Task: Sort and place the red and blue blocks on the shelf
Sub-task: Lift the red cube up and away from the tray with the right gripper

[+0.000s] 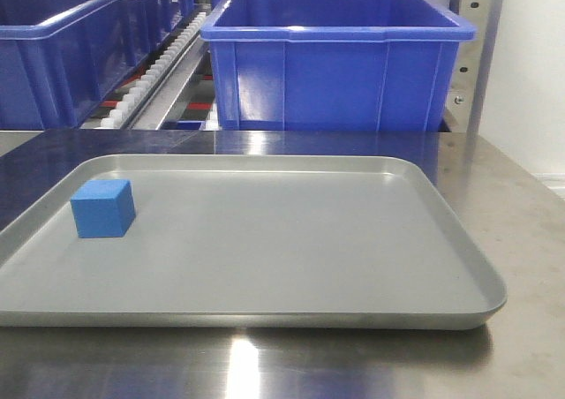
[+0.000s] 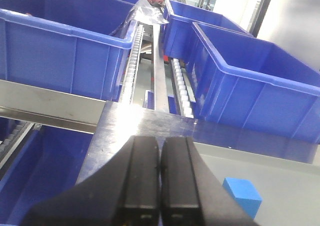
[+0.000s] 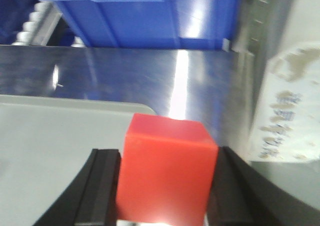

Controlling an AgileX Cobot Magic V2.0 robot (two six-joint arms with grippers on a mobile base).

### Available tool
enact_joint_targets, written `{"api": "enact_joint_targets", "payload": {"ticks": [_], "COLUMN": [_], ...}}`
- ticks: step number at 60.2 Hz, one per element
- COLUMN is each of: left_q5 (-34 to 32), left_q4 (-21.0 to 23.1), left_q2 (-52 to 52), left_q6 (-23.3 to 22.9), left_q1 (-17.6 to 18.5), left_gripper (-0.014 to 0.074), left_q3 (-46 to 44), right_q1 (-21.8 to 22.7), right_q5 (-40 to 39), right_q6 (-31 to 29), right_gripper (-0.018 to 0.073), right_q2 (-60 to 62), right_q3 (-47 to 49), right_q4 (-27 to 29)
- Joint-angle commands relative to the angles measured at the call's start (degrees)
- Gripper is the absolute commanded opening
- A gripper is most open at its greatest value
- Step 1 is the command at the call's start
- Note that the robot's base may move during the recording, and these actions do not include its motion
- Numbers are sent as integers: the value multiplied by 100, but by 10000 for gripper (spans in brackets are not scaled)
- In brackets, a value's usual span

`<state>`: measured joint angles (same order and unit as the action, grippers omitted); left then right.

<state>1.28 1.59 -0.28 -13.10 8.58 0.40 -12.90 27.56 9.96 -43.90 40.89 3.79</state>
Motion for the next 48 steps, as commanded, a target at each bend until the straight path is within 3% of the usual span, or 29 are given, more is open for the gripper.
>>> {"api": "enact_joint_targets", "payload": {"ticks": [1, 12, 22, 48], "left_q5": [-512, -512, -512, -512], "left_q4": [47, 47, 47, 47], "left_q2": [-120, -120, -120, -120], "left_q6": [-39, -39, -39, -39], "left_q1": [-3, -3, -3, -3], "left_gripper": [136, 136, 136, 136], "left_q3": [193, 193, 193, 193], "right_q1": [228, 645, 931, 954], "right_q5": [-442, -491, -495, -966], "right_q6": [0, 0, 0, 0], "right_gripper": [62, 62, 62, 62], "right_q2": [505, 1631, 2111, 2153], "right_q3": [-279, -1247, -1545, -1698], "right_q4": [-25, 11, 10, 10]}}
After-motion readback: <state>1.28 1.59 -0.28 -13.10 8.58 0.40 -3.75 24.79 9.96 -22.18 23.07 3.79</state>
